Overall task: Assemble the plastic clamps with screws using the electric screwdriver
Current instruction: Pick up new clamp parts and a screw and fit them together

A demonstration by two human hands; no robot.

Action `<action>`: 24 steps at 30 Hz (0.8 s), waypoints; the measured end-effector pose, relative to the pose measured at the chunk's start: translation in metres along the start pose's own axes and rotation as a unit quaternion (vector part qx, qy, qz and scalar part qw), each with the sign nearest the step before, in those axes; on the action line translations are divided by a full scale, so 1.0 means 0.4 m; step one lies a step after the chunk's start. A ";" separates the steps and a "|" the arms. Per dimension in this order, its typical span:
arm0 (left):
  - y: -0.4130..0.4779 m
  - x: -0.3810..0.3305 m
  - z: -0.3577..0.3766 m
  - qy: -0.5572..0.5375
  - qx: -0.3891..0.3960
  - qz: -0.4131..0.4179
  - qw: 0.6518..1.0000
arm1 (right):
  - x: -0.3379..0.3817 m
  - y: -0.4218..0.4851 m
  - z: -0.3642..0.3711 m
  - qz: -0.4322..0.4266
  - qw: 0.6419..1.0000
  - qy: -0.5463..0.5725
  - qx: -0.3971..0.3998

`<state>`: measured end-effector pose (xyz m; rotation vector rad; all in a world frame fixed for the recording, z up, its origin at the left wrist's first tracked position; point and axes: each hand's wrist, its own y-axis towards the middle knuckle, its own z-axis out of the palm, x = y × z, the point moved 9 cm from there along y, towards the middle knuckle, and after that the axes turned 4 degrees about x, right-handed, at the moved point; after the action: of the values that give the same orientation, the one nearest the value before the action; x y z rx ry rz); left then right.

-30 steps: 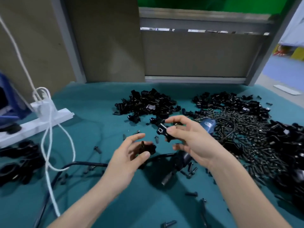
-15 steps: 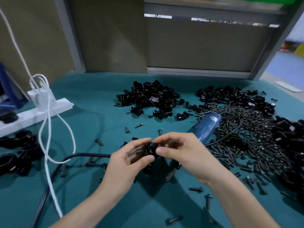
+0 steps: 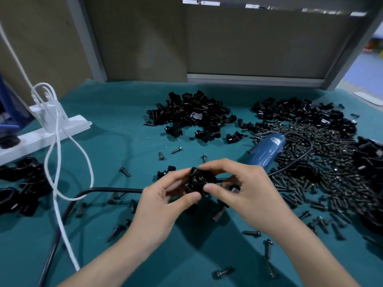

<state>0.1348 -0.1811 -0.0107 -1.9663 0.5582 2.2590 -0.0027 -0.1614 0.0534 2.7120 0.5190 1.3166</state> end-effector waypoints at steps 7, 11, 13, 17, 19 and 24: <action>0.002 0.012 0.000 0.039 0.025 -0.022 0.999 | -0.017 0.007 0.023 -0.005 0.999 -0.025 0.034; -0.002 0.013 0.009 0.066 0.046 -0.034 0.996 | -0.012 0.007 0.029 -0.025 0.997 -0.047 0.055; -0.002 0.014 0.008 0.064 0.048 -0.039 0.996 | -0.014 0.008 0.032 -0.026 0.997 -0.042 0.062; -0.001 0.012 0.011 0.053 0.055 -0.044 0.996 | -0.032 0.005 0.035 0.007 0.998 -0.009 0.068; -0.002 0.011 0.015 0.055 0.062 -0.045 0.996 | -0.042 0.001 0.034 0.021 0.997 0.006 0.069; -0.002 0.013 0.012 0.063 0.058 -0.045 0.995 | -0.060 -0.001 0.031 0.043 0.997 0.015 0.069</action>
<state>0.1297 -0.1798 -0.0154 -2.0422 0.5867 2.0147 -0.0069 -0.1684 0.0277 2.8606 0.5195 1.3925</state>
